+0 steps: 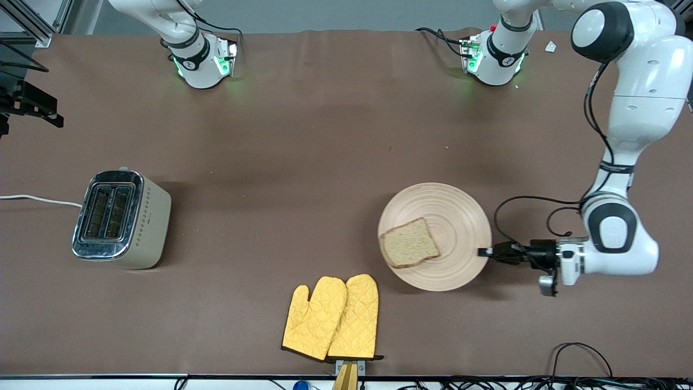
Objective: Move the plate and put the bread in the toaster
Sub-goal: 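Slide the plate with the left gripper toward the table's middle, then release the plate with the left gripper while the right gripper reaches the bread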
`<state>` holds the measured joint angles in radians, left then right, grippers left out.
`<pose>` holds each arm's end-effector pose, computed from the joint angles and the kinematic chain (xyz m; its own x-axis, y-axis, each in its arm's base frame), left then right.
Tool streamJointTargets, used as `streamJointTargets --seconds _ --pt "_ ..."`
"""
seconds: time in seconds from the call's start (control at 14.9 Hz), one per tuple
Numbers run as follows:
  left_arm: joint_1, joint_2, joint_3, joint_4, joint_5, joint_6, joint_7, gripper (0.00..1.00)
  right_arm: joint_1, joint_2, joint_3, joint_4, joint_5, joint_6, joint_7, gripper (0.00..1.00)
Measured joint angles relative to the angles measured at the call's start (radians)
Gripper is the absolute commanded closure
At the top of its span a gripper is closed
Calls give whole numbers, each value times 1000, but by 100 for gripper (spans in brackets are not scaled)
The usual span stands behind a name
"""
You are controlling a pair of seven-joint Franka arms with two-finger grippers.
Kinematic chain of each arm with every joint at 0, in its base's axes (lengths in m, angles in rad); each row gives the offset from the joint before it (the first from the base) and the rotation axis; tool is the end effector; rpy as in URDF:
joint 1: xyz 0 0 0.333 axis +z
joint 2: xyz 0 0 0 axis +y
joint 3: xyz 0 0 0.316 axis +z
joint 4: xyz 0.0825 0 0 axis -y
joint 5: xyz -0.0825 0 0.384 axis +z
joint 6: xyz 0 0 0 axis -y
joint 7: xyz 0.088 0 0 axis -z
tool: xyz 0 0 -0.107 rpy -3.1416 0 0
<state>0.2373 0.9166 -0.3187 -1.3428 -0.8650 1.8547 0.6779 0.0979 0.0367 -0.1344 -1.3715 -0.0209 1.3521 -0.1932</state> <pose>0.7131 -0.0664 0.2049 0.9783 -0.1883 0.0861 -0.1623 -0.4395 0.8834 0.5410 -0.0206 0.6778 0.9867 0.1514 -0.0595 0.1525 -0.9882 0.0144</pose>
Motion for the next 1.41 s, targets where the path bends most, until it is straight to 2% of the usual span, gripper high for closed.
streamJointTargets --seconds 0.34,0.67,0.88,1.08,1.14,1.21,1.41 --pt "-184 4 -13 -55 -100 188 -12 99 12 0 1 0 0 -8 0 0" --pt "-306 7 -15 -107 -206 339 -12 98 13 0 0 0 0 -8 0 0" --pt "-345 8 -15 -134 -235 382 -11 88 13 0 -2 0 10 -8 0 0" --pt "-362 8 -15 -160 -243 397 -10 60 14 0 -1 -4 65 -7 0 0" --pt "-362 8 -15 -167 -247 397 -10 33 15 0 -1 -12 79 1 0 0" --pt "-361 8 -15 -170 -250 397 -10 1 19 1 0 -27 87 21 0 0" --pt "-345 5 -16 -169 -256 398 -21 0 56 7 1 -123 103 132 1 0"
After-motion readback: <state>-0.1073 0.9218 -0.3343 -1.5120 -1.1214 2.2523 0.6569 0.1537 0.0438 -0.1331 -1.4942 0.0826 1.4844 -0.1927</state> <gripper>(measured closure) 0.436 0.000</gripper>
